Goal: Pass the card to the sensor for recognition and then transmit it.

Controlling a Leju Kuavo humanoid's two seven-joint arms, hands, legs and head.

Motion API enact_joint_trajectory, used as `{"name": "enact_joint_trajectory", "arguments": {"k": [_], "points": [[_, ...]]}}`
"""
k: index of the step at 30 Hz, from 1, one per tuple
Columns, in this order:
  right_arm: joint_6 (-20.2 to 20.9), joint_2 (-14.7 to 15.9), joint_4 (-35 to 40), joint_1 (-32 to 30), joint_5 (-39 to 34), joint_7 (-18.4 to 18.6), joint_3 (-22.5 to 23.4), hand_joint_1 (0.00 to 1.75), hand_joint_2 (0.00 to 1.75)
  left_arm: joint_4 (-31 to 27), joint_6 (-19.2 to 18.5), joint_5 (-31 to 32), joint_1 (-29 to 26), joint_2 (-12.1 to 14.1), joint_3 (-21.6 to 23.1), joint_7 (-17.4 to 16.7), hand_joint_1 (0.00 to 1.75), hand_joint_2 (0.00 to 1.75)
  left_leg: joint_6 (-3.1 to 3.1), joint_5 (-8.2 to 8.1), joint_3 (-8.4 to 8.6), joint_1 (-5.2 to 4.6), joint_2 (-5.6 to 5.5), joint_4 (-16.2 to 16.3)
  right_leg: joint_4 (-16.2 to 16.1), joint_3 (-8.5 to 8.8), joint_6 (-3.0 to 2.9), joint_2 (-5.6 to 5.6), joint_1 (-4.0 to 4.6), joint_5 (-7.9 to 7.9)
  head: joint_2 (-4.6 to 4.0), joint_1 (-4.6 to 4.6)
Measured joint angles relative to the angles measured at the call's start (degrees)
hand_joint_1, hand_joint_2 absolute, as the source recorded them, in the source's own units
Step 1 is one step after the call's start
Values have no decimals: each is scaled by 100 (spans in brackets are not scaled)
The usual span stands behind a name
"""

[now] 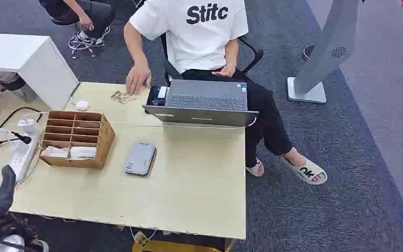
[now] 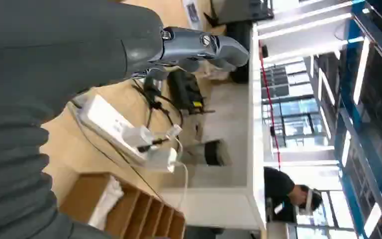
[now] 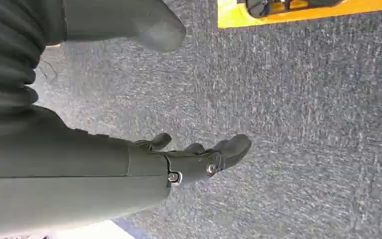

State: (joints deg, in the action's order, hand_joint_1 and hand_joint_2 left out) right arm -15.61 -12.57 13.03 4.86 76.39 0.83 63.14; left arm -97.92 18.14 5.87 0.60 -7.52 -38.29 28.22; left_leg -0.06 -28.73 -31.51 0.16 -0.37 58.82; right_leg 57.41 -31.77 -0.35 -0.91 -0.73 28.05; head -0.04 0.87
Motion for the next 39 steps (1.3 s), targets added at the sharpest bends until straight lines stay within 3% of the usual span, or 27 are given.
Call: {"name": "enact_joint_trajectory", "arguments": {"k": [11,21,33,34,39], "points": [[88,0,-13,1,-50,114,11,0,175,341,-286,1265,1062,836,1033,-1056,0,175,2,2,-2,-3,3,1,0,-5,1,-4,0,-1,0,2],[252,0,-17,5,-48,138,11,0,175,1211,-315,2488,1962,1104,1941,-1765,0,175,2,3,-5,-3,7,3,1,-8,0,-11,0,-3,2,0],[461,0,-17,6,2,138,11,0,175,1890,-16,4609,2537,1599,3024,-2507,0,175,1,3,-10,-1,7,3,2,-13,0,-12,0,-3,2,0],[481,0,-17,6,4,138,11,0,175,1938,-5,4808,2566,1644,3111,-2566,175,175,1,3,-10,-2,7,3,3,-14,0,-13,-1,-3,0,0],[571,0,-35,6,44,138,9,0,175,2234,113,5739,2726,1910,3534,-2872,175,175,1,3,-11,-2,8,3,3,-14,0,-13,-1,-3,0,2]]}}
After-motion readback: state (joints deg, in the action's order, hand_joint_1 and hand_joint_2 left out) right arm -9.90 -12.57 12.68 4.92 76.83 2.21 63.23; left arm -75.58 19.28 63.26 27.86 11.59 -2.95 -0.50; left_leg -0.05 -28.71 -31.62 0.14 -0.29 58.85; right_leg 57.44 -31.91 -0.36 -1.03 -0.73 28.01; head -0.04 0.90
